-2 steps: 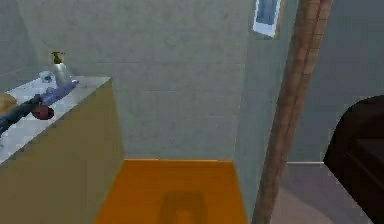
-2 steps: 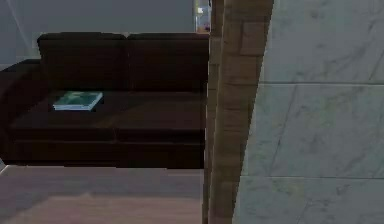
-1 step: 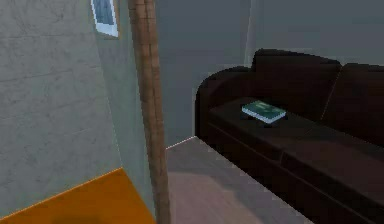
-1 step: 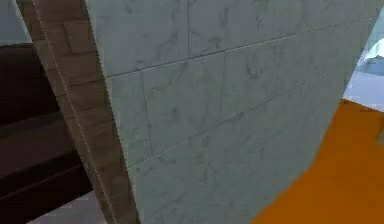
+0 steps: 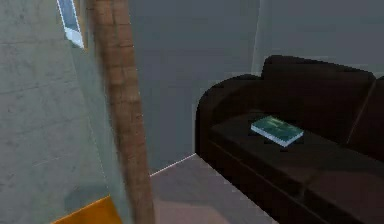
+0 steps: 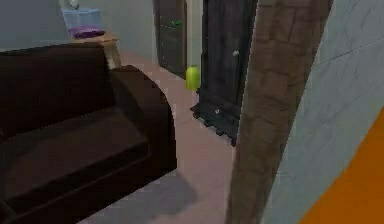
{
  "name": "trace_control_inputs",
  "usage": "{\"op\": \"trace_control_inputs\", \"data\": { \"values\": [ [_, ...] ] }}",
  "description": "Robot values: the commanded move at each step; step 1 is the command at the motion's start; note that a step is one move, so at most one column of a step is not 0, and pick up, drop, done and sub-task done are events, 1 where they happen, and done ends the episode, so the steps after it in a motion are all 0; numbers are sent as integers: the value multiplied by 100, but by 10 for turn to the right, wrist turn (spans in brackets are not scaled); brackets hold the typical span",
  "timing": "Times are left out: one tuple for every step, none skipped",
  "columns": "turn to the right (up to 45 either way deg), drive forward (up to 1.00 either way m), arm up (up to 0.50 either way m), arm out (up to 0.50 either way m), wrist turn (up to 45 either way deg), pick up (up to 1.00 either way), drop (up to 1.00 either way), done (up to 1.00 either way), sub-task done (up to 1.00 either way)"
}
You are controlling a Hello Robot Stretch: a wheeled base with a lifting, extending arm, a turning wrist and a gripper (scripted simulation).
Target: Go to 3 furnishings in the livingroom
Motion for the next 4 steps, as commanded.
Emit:
{"op": "trace_control_inputs", "data": {
  "values": [
    [450, 0, 0, 0, 0, 0, 0, 0, 0],
    [240, 0, 0, 0, 0, 0, 0, 0, 0],
    [0, 25, 0, 0, 0, 0, 0, 0, 0],
    [-330, 0, 0, 0, 0, 0, 0, 0, 0]
  ]
}}
